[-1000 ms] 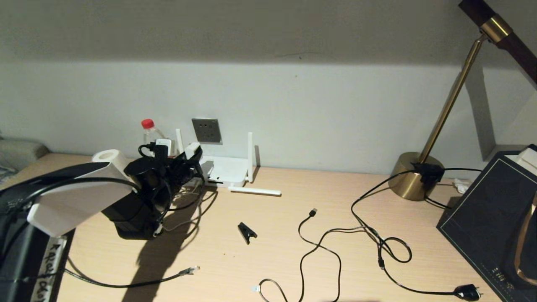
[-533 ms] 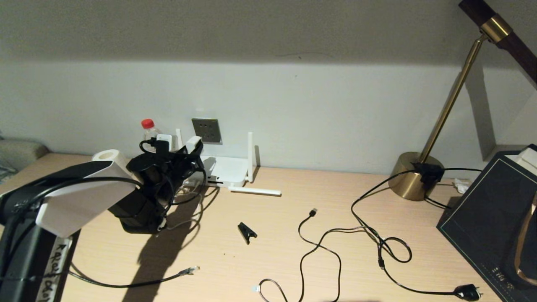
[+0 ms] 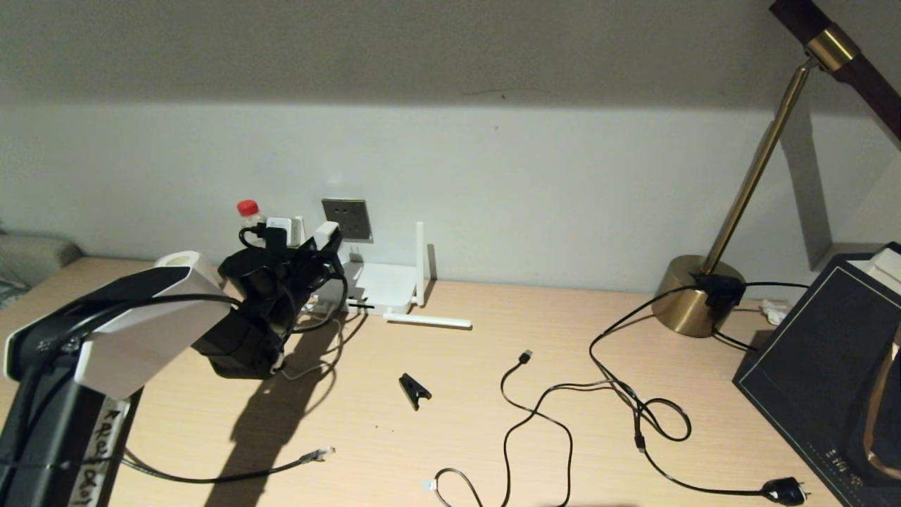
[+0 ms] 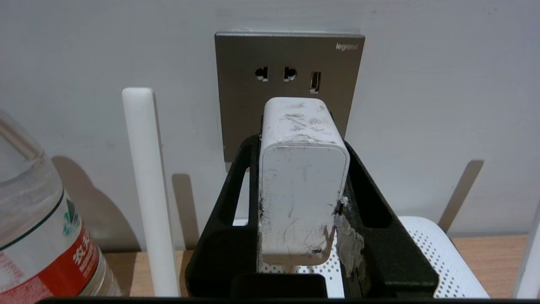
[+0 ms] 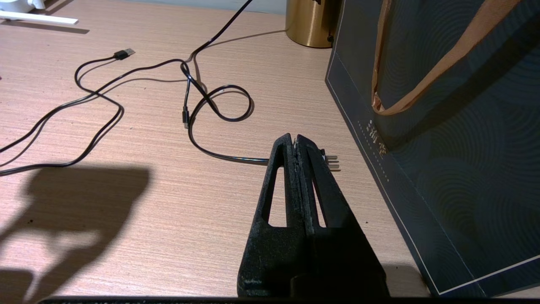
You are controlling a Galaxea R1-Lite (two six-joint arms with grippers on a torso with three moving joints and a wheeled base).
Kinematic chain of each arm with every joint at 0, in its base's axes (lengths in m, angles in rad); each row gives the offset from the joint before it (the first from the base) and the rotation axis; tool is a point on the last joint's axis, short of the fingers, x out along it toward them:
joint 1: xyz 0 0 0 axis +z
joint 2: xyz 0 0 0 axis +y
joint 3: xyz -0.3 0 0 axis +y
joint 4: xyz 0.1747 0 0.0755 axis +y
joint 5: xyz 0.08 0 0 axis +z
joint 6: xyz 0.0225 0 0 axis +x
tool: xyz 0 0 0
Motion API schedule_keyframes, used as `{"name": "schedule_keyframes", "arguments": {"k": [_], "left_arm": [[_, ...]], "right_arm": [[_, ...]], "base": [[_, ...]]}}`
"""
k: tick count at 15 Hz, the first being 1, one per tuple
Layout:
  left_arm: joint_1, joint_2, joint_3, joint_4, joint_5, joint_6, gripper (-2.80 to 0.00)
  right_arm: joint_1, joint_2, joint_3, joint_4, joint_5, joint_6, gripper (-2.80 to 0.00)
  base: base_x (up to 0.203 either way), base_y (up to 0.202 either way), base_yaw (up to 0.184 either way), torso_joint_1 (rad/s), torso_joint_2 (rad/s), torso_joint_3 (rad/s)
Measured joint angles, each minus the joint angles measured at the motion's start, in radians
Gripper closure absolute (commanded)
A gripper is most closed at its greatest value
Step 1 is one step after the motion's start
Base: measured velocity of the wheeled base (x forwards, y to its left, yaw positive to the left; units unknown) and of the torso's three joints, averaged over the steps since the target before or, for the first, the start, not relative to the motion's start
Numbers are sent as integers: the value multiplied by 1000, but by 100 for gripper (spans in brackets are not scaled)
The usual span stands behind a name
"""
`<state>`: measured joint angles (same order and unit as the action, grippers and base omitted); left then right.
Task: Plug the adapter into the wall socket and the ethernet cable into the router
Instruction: Align plug and socket
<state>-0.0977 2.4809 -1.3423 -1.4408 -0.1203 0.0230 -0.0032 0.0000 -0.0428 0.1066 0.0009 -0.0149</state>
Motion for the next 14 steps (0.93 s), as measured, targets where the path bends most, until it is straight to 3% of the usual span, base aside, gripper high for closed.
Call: {"name": "schedule_keyframes", "arguments": {"k": [14], "left_arm": [[0, 31, -101, 57, -2, -2, 0]], "right_arm": [[0, 0, 0, 0, 0, 0, 0]], "base": [[0, 0, 0, 0, 0, 0]]}}
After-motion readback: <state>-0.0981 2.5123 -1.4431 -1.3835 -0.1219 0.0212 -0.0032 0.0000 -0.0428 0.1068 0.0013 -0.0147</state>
